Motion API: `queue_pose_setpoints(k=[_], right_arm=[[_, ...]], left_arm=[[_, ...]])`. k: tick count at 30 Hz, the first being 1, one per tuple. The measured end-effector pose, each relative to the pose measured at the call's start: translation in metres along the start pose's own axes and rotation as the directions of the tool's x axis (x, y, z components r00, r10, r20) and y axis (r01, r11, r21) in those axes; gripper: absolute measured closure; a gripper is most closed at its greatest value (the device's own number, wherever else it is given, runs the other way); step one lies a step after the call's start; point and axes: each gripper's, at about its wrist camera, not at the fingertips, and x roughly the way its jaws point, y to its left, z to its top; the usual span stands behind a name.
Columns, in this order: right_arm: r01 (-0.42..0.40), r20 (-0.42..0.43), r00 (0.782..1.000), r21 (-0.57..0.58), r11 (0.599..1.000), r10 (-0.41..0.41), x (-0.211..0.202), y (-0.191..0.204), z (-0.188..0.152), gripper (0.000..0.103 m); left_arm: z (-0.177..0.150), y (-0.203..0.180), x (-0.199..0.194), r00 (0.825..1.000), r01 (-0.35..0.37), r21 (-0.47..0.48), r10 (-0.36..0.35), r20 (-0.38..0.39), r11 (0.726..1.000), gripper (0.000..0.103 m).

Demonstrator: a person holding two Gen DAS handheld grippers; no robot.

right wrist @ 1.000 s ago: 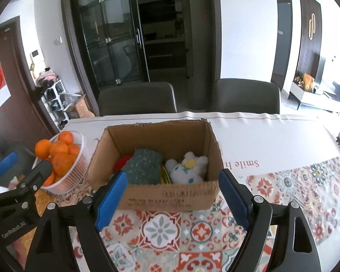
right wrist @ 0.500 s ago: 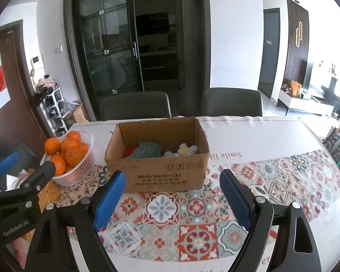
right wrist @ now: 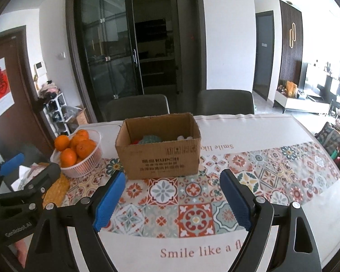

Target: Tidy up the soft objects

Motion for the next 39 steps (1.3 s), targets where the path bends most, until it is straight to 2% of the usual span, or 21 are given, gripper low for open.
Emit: queue_pose_setpoints(k=[7, 23, 39], right_arm=[[-0.02, 0.0, 1.0, -0.017, 1.0, 0.02, -0.034, -0.009, -0.022, 0.017], [-0.021, 0.02, 1.0, -0.015, 1.0, 0.021, -0.106, -0.023, -0.069, 0.017], [-0.021, 0.038, 0.999, -0.028, 0.999, 0.022, -0.131, -0.023, -0.081, 0.017]], left_arm=[[-0.024, -0.013, -0.034, 1.0, -0.027, -0.017, 0.027, -0.009, 1.0, 0.0], [-0.063, -0.034, -0.119, 0.998, -0.05, -0.009, 0.051, 0.041, 0.999, 0.0], [-0.071, -0.037, -0.143, 0.996, -0.054, -0.009, 0.054, 0.064, 0.999, 0.0]])
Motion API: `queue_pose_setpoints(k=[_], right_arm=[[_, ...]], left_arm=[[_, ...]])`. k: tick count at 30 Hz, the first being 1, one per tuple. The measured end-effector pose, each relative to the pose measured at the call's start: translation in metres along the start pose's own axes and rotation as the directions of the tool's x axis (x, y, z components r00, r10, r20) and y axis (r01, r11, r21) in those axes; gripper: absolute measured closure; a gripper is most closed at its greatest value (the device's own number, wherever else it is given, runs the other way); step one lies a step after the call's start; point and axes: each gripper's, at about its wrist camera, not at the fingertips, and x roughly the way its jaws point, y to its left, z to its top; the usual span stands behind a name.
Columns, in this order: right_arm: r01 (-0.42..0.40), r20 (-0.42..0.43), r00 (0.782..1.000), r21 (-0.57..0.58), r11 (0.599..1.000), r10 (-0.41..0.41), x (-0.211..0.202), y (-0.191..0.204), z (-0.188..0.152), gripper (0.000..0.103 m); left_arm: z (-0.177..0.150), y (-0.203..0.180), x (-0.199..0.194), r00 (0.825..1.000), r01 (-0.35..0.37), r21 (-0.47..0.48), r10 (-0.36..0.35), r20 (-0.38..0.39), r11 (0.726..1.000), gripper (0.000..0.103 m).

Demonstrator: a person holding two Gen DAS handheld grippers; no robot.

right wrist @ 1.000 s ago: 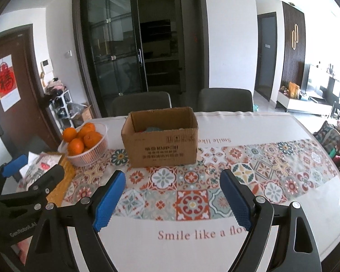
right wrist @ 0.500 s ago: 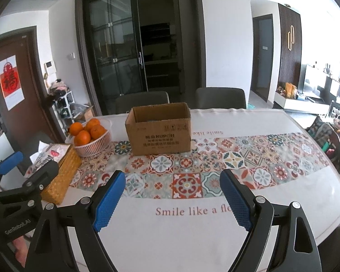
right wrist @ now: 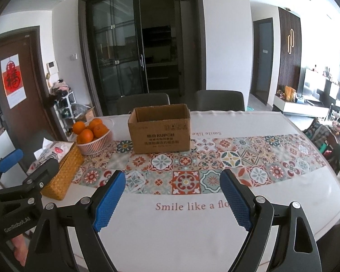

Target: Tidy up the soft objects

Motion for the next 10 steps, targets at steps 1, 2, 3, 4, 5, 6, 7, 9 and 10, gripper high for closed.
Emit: queue_pose_setpoints(k=[1, 2, 3, 4, 5, 6, 7, 9, 10], right_arm=[[-0.002, 0.0, 1.0, -0.001, 1.0, 0.002, -0.001, 0.0001, -0.0004, 0.017], [-0.003, 0.0, 1.0, -0.002, 1.0, 0.003, -0.0012, 0.0001, -0.0009, 0.017], [-0.004, 0.001, 1.0, -0.003, 1.0, 0.004, -0.0036, 0.0014, -0.0005, 0.017], [-0.004, 0.0, 1.0, -0.002, 1.0, 0.004, -0.0035, 0.0016, -0.0005, 0.017], [-0.004, 0.001, 1.0, -0.004, 1.0, 0.004, -0.0048, 0.002, -0.0008, 0.017], [-0.004, 0.002, 1.0, -0.006, 1.0, 0.004, -0.006, 0.0029, 0.0, 0.017], [-0.006, 0.001, 1.0, -0.004, 1.0, 0.006, -0.0058, 0.0031, 0.0001, 0.017], [-0.002, 0.001, 1.0, -0.005, 1.0, 0.002, -0.0055, 0.0033, -0.0001, 0.017], [-0.004, 0.001, 1.0, -0.005, 1.0, 0.004, -0.0054, 0.0032, -0.0003, 0.017]], left_arm=[[0.0, -0.0001, -0.0001, 1.0, 0.001, -0.001, -0.001, 0.0, 1.0, 0.0], [-0.0004, -0.0007, -0.0014, 1.0, 0.0, -0.001, 0.0, 0.0, 1.0, 0.0], [-0.0005, -0.0005, -0.0016, 1.0, -0.003, -0.001, 0.003, 0.001, 1.0, 0.0], [-0.0005, -0.0005, -0.0022, 1.0, -0.005, -0.002, 0.005, 0.001, 1.0, 0.0], [-0.0009, -0.0005, -0.0026, 1.0, -0.005, -0.002, 0.005, 0.001, 1.0, 0.0], [-0.0009, -0.0002, -0.0026, 1.0, -0.004, -0.002, 0.004, 0.002, 1.0, 0.0], [-0.0009, -0.0003, -0.0025, 1.0, -0.006, -0.003, 0.006, 0.001, 1.0, 0.0], [-0.0015, 0.0002, -0.0026, 1.0, -0.005, -0.004, 0.005, -0.003, 1.0, 0.0], [-0.0017, 0.0002, -0.0023, 1.0, -0.004, -0.006, 0.004, -0.006, 1.0, 0.0]])
